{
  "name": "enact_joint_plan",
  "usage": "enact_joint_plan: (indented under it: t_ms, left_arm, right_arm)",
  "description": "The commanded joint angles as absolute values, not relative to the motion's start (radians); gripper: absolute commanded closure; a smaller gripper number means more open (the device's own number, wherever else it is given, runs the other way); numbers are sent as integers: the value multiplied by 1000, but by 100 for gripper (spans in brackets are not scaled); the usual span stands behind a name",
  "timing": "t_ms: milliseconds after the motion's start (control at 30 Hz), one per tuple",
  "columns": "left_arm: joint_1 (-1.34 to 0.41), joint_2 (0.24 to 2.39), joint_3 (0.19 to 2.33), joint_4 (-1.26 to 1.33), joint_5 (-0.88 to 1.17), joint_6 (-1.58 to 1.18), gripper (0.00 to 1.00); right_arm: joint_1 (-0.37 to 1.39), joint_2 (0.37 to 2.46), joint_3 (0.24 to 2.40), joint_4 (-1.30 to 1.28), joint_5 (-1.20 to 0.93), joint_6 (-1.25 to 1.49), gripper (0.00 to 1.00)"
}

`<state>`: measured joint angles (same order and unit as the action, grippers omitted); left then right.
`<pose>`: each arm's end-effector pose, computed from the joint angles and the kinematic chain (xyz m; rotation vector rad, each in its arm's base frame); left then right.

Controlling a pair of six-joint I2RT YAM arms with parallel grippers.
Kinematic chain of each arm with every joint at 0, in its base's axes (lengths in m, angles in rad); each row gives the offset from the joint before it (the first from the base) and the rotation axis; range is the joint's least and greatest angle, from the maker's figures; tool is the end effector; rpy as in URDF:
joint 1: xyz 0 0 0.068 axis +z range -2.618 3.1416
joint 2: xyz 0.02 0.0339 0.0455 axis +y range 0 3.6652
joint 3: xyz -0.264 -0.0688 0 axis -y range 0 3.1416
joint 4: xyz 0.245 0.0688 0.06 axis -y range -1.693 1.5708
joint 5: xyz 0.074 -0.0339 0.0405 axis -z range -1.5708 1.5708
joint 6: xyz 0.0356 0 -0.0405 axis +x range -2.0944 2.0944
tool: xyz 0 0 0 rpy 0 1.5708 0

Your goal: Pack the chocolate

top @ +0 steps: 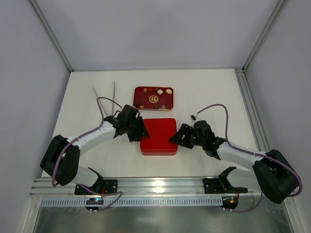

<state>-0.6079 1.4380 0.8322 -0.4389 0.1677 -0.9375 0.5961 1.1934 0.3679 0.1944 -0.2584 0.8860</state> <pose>0.2227 -0.1622 0.1906 -0.3964 2.7697 -0.6942 0.1774 0.1313 0.1556 0.1902 2.4005 1.0540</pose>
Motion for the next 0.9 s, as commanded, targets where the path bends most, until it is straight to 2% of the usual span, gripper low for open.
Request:
enact_joint_plan:
  t_ms: [0, 233, 433, 733, 867]
  left_arm:
    - [-647, 1545, 810, -482, 152, -888, 69]
    - [-598, 1638, 929, -546, 184, -757, 68]
    - [-575, 1641, 994, -595, 192, -704, 63]
    - [-546, 1612, 1060, -646, 204, -660, 52]
    - [-526, 1598, 1092, -664, 209, -649, 46]
  right_arm:
    - [646, 1181, 353, 138, -301, 879, 64]
    - [663, 1137, 357, 86, -288, 867, 59]
    - [664, 1092, 360, 22, -250, 842, 42]
    - [611, 1035, 454, -147, -207, 761, 27]
    - [583, 1017, 494, -201, -212, 730, 24]
